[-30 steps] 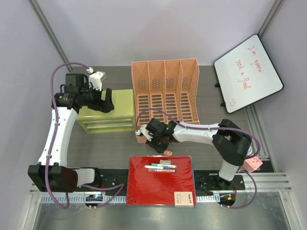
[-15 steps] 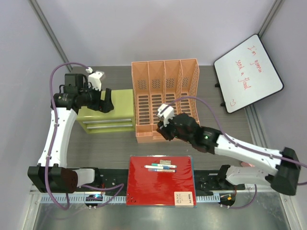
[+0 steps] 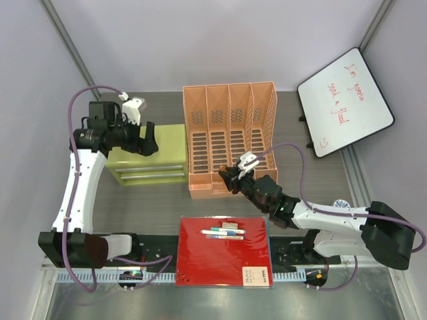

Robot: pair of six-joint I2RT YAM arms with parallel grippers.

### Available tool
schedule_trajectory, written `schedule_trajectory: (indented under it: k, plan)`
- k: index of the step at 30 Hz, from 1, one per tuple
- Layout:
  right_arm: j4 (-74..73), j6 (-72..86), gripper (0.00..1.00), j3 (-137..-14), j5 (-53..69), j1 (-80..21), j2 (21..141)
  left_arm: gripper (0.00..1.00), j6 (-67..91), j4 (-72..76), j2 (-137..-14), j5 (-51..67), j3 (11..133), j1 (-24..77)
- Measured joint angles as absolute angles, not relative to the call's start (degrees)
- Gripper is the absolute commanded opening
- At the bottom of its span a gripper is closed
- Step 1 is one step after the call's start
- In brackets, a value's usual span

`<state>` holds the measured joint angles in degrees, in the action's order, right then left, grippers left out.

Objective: Organize the desk
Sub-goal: Place the stationery in the storage box.

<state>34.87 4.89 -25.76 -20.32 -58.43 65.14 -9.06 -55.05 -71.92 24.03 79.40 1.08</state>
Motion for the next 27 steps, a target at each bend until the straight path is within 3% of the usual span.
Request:
schedule_trajectory:
  k: [10,27]
  plan:
    - [50.5,4.9,0.01,-25.7,-21.0,-58.5,73.6,0.86,-9.2,-55.2,-73.2,24.0,80.0,1.0]
    - [61.9,5.1,0.01,-25.5,-25.8,-58.5,86.7,0.86,-9.5,-55.5,-73.4,24.0,80.3,1.0]
